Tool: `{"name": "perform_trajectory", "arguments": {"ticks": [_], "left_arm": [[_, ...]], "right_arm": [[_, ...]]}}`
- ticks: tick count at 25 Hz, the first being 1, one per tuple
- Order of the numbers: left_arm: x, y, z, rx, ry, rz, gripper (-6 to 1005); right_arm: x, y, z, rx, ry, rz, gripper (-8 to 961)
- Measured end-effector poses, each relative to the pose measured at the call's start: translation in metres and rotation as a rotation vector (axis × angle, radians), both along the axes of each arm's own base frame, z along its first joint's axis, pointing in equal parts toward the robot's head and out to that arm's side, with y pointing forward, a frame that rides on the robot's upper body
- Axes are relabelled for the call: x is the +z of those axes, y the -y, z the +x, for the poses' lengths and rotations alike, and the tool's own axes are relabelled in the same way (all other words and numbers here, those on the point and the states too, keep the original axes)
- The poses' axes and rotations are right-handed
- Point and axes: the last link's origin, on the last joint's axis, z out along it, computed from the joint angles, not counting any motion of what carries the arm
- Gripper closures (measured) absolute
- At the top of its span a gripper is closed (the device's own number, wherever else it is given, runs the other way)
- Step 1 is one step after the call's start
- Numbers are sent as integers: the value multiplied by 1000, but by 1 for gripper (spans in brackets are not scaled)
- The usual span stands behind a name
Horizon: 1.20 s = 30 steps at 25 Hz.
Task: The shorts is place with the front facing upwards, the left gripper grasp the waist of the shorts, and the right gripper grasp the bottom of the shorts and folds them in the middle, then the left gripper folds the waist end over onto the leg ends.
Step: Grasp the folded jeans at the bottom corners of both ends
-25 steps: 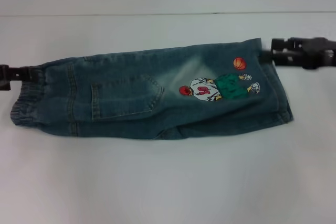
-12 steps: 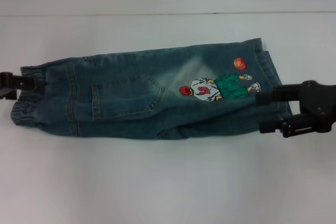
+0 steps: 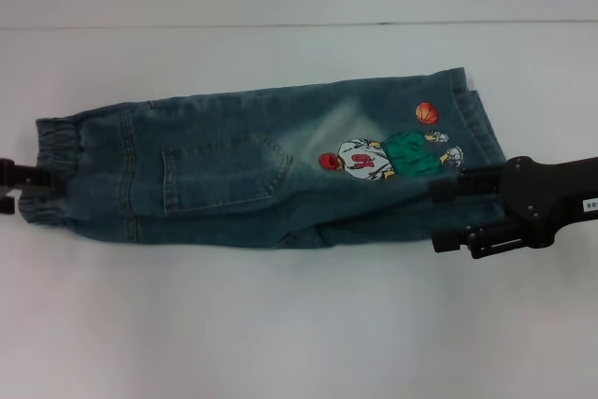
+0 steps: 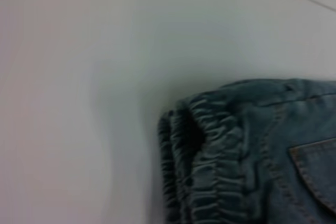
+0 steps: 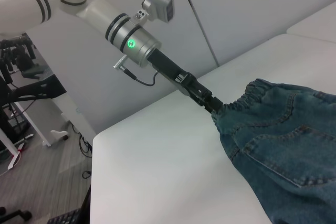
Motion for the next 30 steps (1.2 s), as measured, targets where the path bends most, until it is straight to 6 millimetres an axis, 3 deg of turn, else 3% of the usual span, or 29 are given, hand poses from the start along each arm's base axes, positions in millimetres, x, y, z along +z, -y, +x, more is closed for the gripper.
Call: {"name": "perform_trajectory", "arguments": {"ticks": [8,19,30], "left_arm": [[-13,0,-7,33,-6,-18,176],[-32,-6,5,6,19,-63,214],[-27,-11,6,-4,11,-37,696]], "right_arm": [[-2,-1,-1,3,5,-1,66],[-2,-4,1,-9,12,21,65],[-4,-6,1,-15,21,32,65]]}}
